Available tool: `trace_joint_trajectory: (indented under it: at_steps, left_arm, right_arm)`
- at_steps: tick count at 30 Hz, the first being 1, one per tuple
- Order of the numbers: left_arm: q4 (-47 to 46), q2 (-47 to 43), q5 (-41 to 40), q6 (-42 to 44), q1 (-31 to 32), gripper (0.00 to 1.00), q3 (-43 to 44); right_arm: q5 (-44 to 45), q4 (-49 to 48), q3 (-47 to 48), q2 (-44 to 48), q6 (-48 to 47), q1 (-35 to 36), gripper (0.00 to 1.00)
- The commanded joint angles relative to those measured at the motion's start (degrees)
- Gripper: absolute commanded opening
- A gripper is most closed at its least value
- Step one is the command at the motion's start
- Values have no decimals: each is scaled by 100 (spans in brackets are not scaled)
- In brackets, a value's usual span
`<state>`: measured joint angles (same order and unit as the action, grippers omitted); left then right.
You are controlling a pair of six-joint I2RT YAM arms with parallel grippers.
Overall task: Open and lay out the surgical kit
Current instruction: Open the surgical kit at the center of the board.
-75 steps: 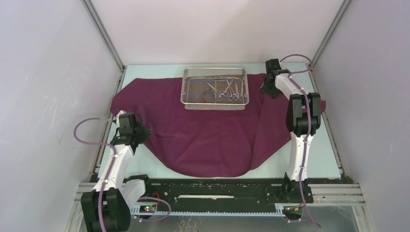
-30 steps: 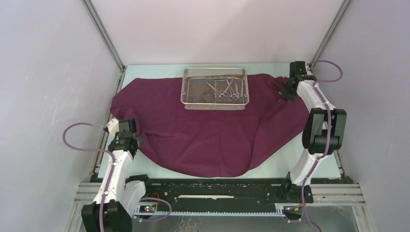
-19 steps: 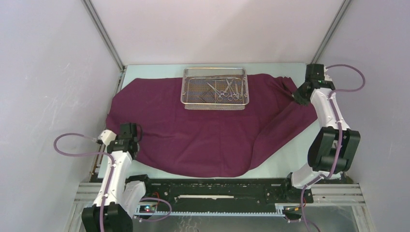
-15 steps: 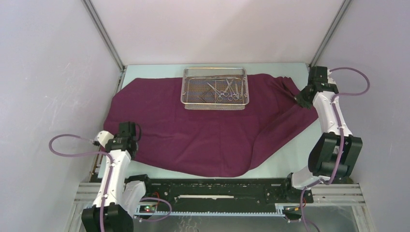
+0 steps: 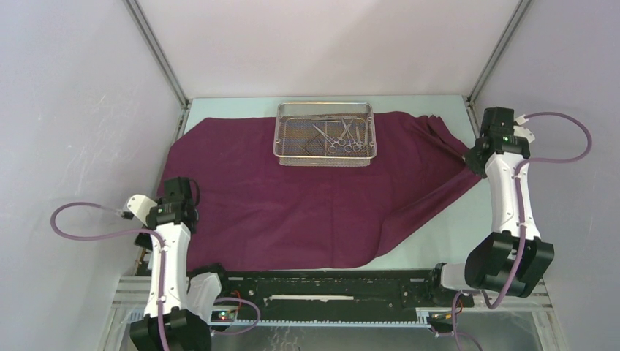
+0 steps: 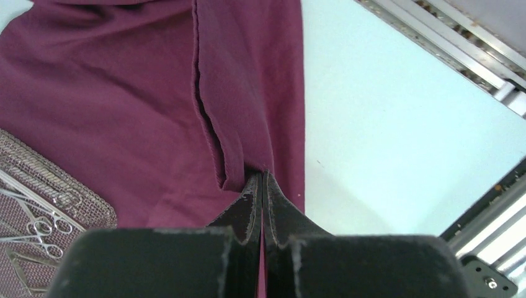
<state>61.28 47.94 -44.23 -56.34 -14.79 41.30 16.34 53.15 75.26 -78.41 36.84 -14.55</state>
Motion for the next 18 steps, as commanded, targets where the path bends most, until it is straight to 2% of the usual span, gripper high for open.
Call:
trace_joint_trajectory:
  at_steps: [1,4,7,12,15,18]
  left_arm:
    - [80,-67,-358,228,-77,99,494]
    - [-333,0,-73,985,-67,100,749]
    - [-707,233,626,1639,-55,100,949]
    - [-1130,210,1739,2165,109,100,1052]
    - [-1506,141,2692,2393,305,100,936]
    - [-1705,241,3106,2453,902,100,937]
  right_arm:
    - [605,392,1,267,300,-62,0]
    - [805,595,5,312,386,-151,0]
    - [998,818,4,366,545,-255,0]
    - [1279,1153,4,416,810,-321,0]
    - [1486,1335,-13,371,934,-329,0]
    - [1718,1447,-75,370,1025,-359,0]
